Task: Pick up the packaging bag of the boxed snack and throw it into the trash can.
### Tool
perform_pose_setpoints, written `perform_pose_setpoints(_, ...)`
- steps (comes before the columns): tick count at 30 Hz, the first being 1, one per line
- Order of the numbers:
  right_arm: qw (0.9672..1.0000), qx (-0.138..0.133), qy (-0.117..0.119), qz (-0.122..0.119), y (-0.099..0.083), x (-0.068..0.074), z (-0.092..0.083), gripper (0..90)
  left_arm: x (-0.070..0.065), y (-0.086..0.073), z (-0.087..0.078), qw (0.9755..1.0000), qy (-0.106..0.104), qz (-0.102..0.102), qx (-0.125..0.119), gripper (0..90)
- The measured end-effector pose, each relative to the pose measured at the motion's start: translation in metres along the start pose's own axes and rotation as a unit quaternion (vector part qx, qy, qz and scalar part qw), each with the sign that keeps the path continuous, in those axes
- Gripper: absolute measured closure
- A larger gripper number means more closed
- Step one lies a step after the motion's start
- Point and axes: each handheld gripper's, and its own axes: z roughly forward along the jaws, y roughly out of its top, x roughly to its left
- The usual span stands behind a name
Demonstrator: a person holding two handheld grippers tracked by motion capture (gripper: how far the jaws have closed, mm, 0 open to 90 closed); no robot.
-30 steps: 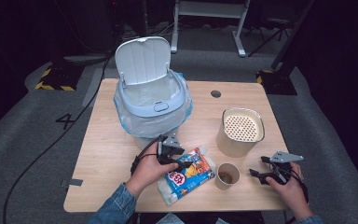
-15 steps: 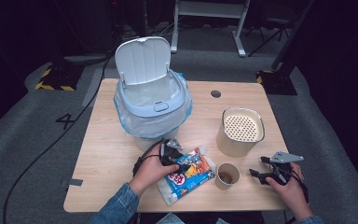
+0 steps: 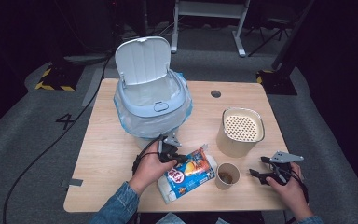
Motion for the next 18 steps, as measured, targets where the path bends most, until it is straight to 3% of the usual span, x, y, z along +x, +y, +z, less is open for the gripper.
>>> perform_pose_setpoints(7, 1.0, 0.0, -0.001, 0.001, 0.0, 0.0, 0.0, 20.1, -0.005, 0.009, -0.026, 0.9992, 0.008, 0.014, -0.036, 88.6)
perform_pose_setpoints(12, 1.0, 0.0, -0.001, 0.001, 0.0, 0.0, 0.0, 20.1, -0.008, 0.015, -0.046, 0.9972, 0.018, 0.023, -0.069, 88.7)
perform_pose_setpoints(15, 1.0, 0.0, -0.001, 0.001, 0.0, 0.0, 0.0, 20.1, -0.009, 0.02, -0.059, 0.9948, 0.024, 0.026, -0.095, 88.8)
perform_pose_setpoints(18, 1.0, 0.0, -0.001, 0.001, 0.0, 0.0, 0.0, 20.1, -0.008, 0.025, -0.071, 0.991, 0.028, 0.029, -0.128, 88.7)
